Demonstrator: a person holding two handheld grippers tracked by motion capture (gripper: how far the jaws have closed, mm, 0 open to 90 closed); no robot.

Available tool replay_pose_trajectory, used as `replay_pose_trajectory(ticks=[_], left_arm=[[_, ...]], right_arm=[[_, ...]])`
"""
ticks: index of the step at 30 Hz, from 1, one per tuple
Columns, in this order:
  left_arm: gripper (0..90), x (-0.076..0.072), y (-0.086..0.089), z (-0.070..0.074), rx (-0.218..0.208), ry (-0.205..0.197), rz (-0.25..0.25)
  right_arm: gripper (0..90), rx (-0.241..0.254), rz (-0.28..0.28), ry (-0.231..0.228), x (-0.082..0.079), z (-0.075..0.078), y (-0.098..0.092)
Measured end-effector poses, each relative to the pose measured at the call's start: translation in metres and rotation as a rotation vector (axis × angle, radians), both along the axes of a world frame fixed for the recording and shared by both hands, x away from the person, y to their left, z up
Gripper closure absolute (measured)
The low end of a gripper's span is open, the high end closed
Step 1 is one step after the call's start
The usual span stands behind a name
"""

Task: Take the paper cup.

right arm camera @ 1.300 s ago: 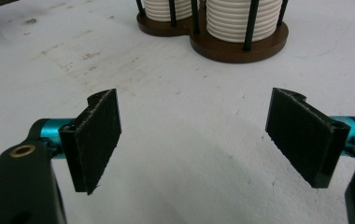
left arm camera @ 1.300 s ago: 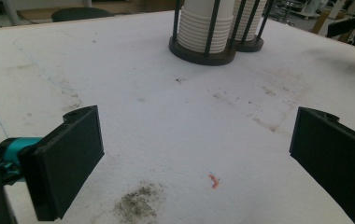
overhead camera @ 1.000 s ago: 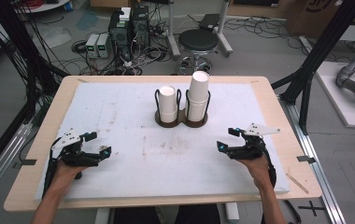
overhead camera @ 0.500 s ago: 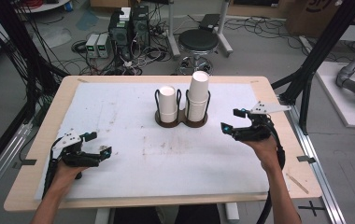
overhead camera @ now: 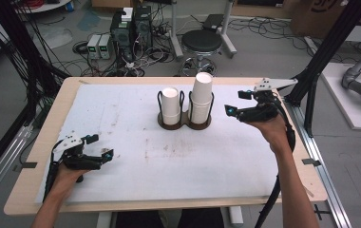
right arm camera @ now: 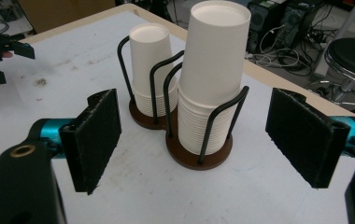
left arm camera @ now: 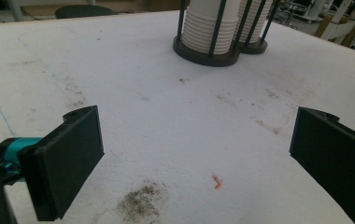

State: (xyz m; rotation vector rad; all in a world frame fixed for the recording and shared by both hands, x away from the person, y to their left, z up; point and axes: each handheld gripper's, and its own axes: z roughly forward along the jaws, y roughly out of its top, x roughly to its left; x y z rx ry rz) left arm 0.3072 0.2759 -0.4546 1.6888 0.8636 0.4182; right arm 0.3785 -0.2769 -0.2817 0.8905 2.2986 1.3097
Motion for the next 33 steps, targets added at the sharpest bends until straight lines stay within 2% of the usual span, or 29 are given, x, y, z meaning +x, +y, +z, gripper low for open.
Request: replay_pose_trajectory(ticks=[6, 12, 21, 25, 27, 33], left_arm=[[2.8, 0.0, 0.0, 0.0, 0.003, 0.0, 0.0], [2.7, 0.0, 0.0, 0.0, 0.004, 0.004, 0.002], [2.7, 0.0, 0.0, 0.0, 0.006, 0.004, -0.001], [2.8, 0.001, 0.0, 0.0, 0.003, 0.005, -0.008], [2.8, 0.001, 0.0, 0.0, 0.003, 0.005, -0.008], [2.7, 0.001, -0.001, 0.0, 0.002, 0.005, -0.009]], right_arm=[[18.6, -0.046, -0.012, 0.026, 0.014, 0.016, 0.006], [18.6, -0.078, -0.026, 0.034, 0.026, 0.031, 0.013], [18.6, -0.175, -0.02, 0.066, 0.046, 0.056, 0.033], [18.6, -0.2, -0.019, 0.071, 0.053, 0.061, 0.04], [18.6, -0.237, -0.025, 0.097, 0.059, 0.063, 0.048], [18.5, -0.303, -0.017, 0.131, 0.07, 0.066, 0.063]])
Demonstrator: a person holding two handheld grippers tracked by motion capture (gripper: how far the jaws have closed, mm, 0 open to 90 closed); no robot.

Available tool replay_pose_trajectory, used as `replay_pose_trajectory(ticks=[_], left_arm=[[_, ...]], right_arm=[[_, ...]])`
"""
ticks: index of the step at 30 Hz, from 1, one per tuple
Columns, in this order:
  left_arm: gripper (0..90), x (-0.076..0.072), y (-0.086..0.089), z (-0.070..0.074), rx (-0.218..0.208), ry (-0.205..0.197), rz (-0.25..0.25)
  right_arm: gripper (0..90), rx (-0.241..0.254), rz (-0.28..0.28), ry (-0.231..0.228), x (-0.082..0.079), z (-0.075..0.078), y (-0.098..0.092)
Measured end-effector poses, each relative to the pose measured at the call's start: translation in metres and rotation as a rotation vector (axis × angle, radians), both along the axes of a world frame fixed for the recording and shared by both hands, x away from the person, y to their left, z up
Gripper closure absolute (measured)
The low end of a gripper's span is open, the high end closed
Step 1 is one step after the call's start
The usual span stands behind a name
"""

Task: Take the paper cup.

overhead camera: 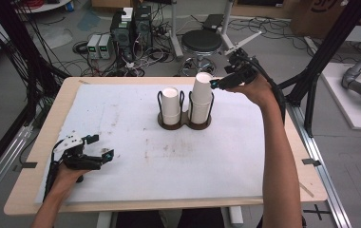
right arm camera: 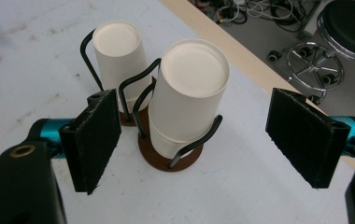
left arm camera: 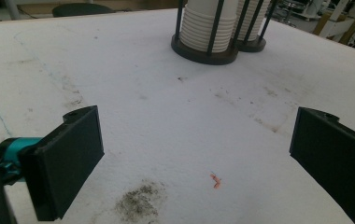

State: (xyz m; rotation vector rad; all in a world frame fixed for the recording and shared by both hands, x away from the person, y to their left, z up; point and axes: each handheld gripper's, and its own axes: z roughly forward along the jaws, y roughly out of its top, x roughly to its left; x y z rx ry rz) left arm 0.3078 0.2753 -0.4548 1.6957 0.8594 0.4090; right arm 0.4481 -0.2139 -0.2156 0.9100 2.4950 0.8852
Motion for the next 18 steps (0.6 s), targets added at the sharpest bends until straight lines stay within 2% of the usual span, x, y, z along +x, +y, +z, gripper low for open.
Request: replay_pose_trajectory(ticks=[3, 10, 18], left_arm=[[2.7, 0.0, 0.0, 0.0, -0.002, 0.002, 0.002], [2.7, 0.0, 0.0, 0.0, 0.0, 0.003, 0.002], [2.7, 0.001, 0.0, 0.0, 0.0, 0.005, 0.001]], right_arm=[[18.5, -0.042, 0.007, 0.013, 0.006, 0.001, 0.007], [18.5, -0.089, 0.004, 0.034, 0.017, 0.001, 0.018], [18.6, -0.175, -0.006, 0.09, 0.034, 0.001, 0.034]])
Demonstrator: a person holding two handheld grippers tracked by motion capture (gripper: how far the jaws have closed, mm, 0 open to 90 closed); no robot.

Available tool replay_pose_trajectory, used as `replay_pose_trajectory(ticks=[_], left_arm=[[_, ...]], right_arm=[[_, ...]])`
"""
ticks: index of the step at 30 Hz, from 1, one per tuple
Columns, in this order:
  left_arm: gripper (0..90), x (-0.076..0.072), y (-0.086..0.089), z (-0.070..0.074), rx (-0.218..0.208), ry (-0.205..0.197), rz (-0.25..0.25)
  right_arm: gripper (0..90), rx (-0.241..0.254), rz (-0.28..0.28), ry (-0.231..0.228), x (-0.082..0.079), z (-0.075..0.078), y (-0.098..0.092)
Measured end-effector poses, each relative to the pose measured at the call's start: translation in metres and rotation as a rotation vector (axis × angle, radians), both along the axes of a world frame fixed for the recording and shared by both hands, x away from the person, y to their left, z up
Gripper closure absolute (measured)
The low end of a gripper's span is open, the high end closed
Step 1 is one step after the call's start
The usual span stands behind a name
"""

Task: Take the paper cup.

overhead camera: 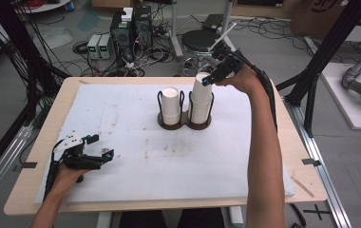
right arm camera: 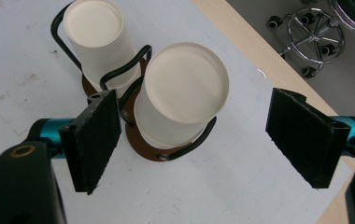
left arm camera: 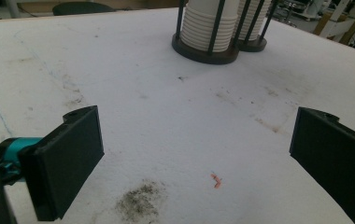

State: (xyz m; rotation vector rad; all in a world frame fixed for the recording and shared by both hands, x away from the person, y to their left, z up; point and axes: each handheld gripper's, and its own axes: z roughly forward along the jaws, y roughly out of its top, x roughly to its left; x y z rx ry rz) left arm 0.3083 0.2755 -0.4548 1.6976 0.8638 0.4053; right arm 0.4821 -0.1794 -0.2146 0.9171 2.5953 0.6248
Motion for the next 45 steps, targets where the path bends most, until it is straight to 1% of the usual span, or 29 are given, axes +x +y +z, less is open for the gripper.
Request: replay_pose_trajectory(ticks=[10, 11, 12, 15, 19, 23, 33, 36, 38, 39, 40, 42, 45], left_arm=[[2.8, 0.0, -0.001, 0.0, 0.005, 0.0, 0.0], [2.7, 0.0, 0.0, 0.0, 0.006, 0.001, 0.0], [2.8, 0.001, 0.0, 0.0, 0.006, 0.002, 0.001], [2.8, 0.0, -0.001, 0.0, 0.008, 0.0, 0.002], [2.7, 0.0, -0.001, 0.0, 0.015, -0.004, 0.003], [2.7, 0.0, -0.002, 0.0, 0.018, -0.007, 0.001], [2.7, -0.001, -0.002, 0.0, 0.02, -0.01, 0.001], [2.8, -0.001, -0.002, 0.0, 0.019, -0.01, 0.001], [2.7, 0.0, -0.002, 0.0, 0.018, -0.008, 0.001], [2.7, 0.0, -0.002, 0.0, 0.018, -0.008, 0.0], [2.8, 0.0, -0.002, 0.0, 0.019, -0.007, 0.0], [2.7, 0.0, -0.002, 0.0, 0.019, -0.007, 0.0], [2.7, -0.001, -0.002, 0.0, 0.02, -0.01, 0.001]], right_arm=[[18.5, -0.024, -0.022, 0.031, 0.011, -0.006, 0.009], [18.5, -0.015, -0.028, 0.042, 0.012, -0.006, 0.01], [18.5, -0.022, -0.025, 0.049, 0.014, -0.007, 0.011], [18.5, -0.025, -0.039, 0.07, 0.017, -0.009, 0.016], [18.5, -0.031, -0.031, 0.083, 0.021, -0.011, 0.02], [18.5, -0.042, -0.038, 0.109, 0.023, -0.013, 0.022], [18.5, -0.065, -0.045, 0.135, 0.026, -0.021, 0.028], [18.6, -0.065, -0.058, 0.133, 0.028, -0.023, 0.029], [18.7, -0.06, -0.065, 0.145, 0.028, -0.025, 0.029], [20.2, -0.063, -0.07, 0.151, 0.029, -0.026, 0.028], [24.9, -0.068, -0.076, 0.162, 0.029, -0.026, 0.028], [32.0, -0.066, -0.069, 0.158, 0.029, -0.027, 0.029], [34.0, -0.064, -0.08, 0.148, 0.029, -0.027, 0.03]])
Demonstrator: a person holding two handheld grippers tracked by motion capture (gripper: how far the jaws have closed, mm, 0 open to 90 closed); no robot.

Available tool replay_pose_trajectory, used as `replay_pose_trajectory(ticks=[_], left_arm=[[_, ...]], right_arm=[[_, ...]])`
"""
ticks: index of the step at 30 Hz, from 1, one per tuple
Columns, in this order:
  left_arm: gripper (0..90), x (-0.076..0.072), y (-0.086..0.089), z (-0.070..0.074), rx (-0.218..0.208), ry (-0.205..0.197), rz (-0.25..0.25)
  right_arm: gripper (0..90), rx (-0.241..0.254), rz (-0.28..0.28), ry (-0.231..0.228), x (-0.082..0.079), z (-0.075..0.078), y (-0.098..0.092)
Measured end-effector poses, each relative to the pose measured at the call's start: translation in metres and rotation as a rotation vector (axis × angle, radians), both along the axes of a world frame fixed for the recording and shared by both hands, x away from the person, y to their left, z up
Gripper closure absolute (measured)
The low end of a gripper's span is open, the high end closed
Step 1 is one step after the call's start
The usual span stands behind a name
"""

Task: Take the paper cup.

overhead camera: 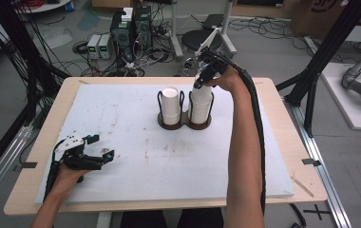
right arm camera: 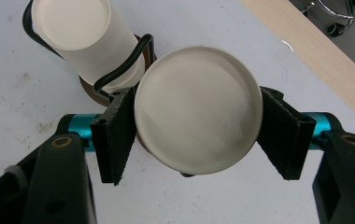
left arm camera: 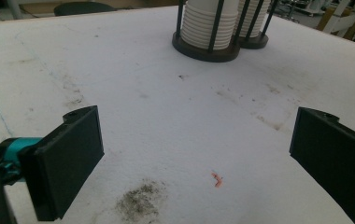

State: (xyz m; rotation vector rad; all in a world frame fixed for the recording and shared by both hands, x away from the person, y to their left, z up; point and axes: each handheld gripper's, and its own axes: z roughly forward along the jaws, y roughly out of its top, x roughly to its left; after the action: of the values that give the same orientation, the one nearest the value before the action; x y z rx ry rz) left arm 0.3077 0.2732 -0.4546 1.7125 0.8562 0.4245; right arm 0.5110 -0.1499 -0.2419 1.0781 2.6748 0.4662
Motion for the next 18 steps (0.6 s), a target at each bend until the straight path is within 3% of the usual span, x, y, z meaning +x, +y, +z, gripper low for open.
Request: replay_pose_trajectory(ticks=[18], left_arm=[[2.7, 0.0, -0.0002, 0.0, 0.002, 0.0, 0.002]], right_arm=[[35.7, 0.01, -0.021, 0.001, -0.0026, 0.0032, -0.0004]])
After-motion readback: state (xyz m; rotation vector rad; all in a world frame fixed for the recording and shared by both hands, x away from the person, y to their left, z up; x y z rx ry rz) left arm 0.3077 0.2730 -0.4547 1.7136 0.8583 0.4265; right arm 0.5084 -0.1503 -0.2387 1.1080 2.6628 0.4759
